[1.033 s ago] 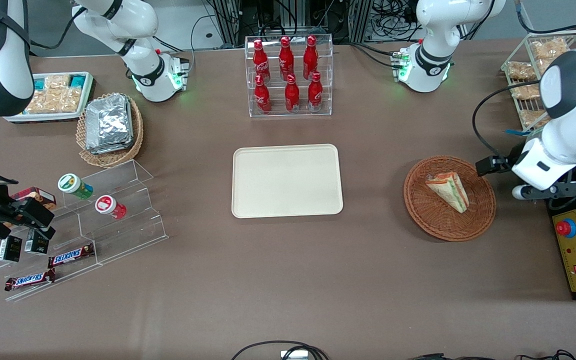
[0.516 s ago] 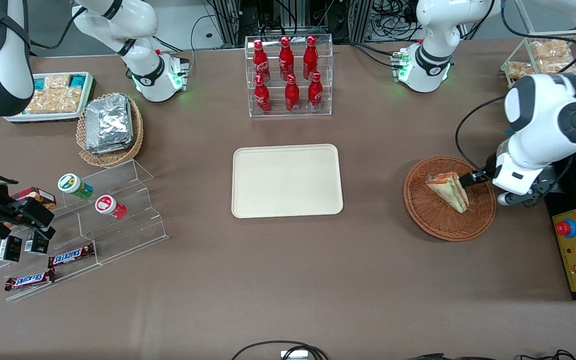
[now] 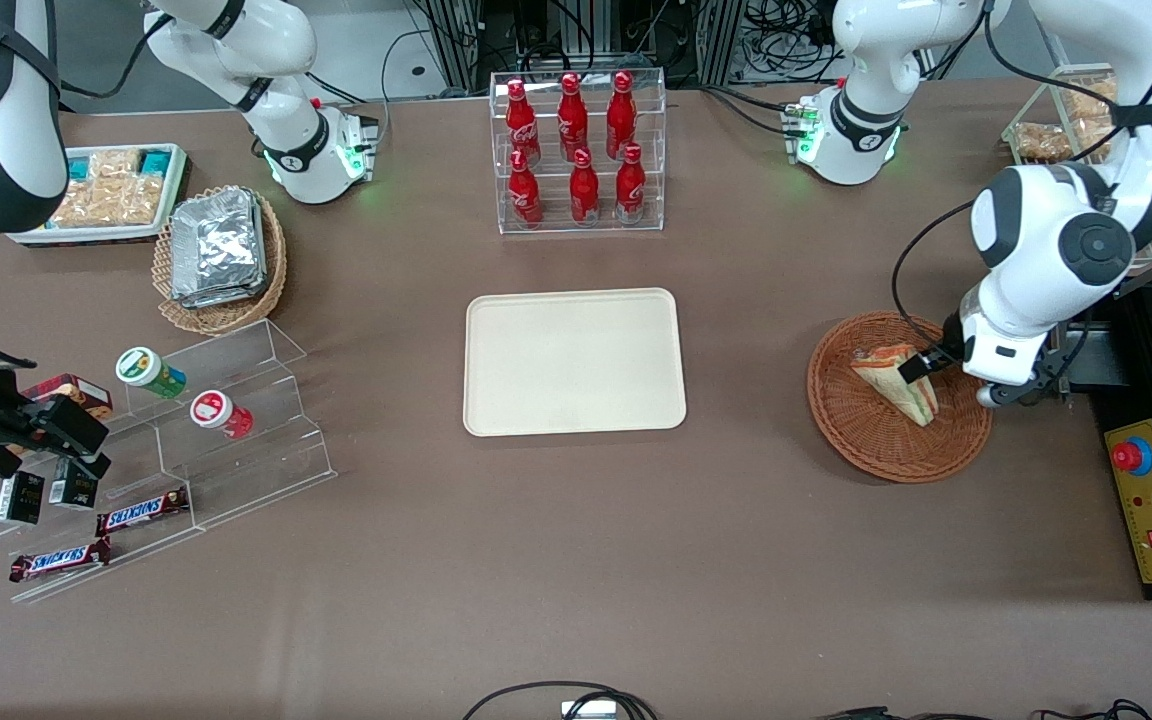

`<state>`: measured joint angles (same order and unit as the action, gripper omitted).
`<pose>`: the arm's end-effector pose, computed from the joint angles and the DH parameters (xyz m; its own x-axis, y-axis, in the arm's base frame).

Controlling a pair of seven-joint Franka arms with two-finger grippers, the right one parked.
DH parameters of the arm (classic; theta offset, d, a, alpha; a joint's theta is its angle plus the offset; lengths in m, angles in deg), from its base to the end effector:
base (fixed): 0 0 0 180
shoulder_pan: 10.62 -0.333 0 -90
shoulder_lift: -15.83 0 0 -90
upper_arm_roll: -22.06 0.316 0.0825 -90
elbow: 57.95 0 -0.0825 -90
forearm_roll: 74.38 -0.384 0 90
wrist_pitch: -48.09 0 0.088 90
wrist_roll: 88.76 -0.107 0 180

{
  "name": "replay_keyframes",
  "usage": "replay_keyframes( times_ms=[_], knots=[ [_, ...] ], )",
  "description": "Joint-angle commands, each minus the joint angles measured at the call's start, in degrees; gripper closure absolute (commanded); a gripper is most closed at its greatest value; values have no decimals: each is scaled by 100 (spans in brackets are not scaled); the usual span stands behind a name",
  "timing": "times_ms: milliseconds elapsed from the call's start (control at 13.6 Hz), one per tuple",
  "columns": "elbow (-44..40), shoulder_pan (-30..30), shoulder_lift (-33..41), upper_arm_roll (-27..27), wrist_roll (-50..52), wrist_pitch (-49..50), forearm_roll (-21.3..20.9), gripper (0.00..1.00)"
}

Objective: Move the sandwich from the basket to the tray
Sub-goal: 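Lower the left gripper and close it on the sandwich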

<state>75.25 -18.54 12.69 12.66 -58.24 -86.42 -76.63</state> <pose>0.5089 -0.0126 0.3138 0.8872 0.4610 -0.0178 0.4604 -0.8872 -0.0316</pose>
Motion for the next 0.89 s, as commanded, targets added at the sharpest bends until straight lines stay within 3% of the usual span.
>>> replay_keyframes(
  times_ms=[0, 664, 738, 811],
  knots=[
    [267, -8, -107, -17, 331, -461, -74, 0],
    [655, -8, -705, -17, 727, -1491, -74, 0],
    [655, -8, -714, -17, 736, -1499, -74, 6],
    [655, -8, -714, -17, 744, -1499, -74, 48]
  ],
)
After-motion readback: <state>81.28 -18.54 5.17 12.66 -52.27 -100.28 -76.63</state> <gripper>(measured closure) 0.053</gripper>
